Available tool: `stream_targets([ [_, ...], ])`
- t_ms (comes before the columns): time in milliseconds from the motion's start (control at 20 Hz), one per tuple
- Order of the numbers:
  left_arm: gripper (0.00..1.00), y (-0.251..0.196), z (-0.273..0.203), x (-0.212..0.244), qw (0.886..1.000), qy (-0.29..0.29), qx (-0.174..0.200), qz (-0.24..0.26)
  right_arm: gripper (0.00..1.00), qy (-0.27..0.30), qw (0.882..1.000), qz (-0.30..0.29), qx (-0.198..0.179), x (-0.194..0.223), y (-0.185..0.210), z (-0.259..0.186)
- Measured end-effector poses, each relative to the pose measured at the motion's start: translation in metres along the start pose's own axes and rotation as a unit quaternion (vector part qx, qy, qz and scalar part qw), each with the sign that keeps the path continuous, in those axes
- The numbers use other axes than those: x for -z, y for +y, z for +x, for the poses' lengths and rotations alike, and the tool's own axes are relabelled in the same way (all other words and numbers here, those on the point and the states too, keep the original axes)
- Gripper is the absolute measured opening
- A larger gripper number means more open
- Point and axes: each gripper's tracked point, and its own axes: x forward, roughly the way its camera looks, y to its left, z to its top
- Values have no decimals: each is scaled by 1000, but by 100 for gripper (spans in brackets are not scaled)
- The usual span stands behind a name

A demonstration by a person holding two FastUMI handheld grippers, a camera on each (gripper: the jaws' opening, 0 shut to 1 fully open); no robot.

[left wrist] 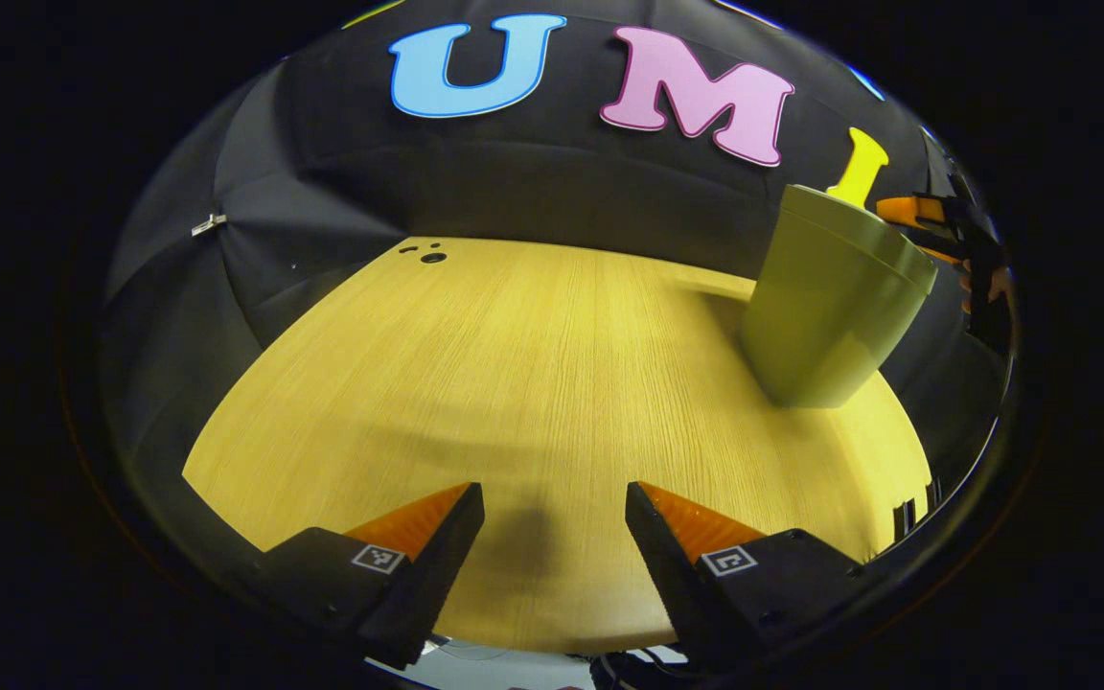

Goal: Press the lid of the desktop garbage bin to open it, pick up the crumpled paper on the desktop and throw it into the bin, then pick up the pop can on the desktop and drop it into the bin, and finally close the garbage bin lid.

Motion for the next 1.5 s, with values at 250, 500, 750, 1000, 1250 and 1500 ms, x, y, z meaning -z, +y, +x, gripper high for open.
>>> stream_targets([
  [250,96,-6,-3,-10,1000,-11,13,10,99,-27,1000,-4,-13,-6,2,-6],
  [500,96,-14,-16,-41,998,-50,21,40,98,-42,999,-23,10,-6,-1,-26],
  [750,96,-25,-50,-81,990,-121,23,65,98,-75,997,-26,-15,-8,20,-63],
  [1000,96,-43,-92,-121,980,-191,31,38,98,-86,996,13,-34,-10,34,-108],
  [1250,96,-40,-125,-139,971,-238,16,22,98,-95,995,20,-29,-2,33,-146],
  [1500,96,-25,-135,-132,967,-253,1,28,98,-88,996,9,-19,12,26,-172],
])
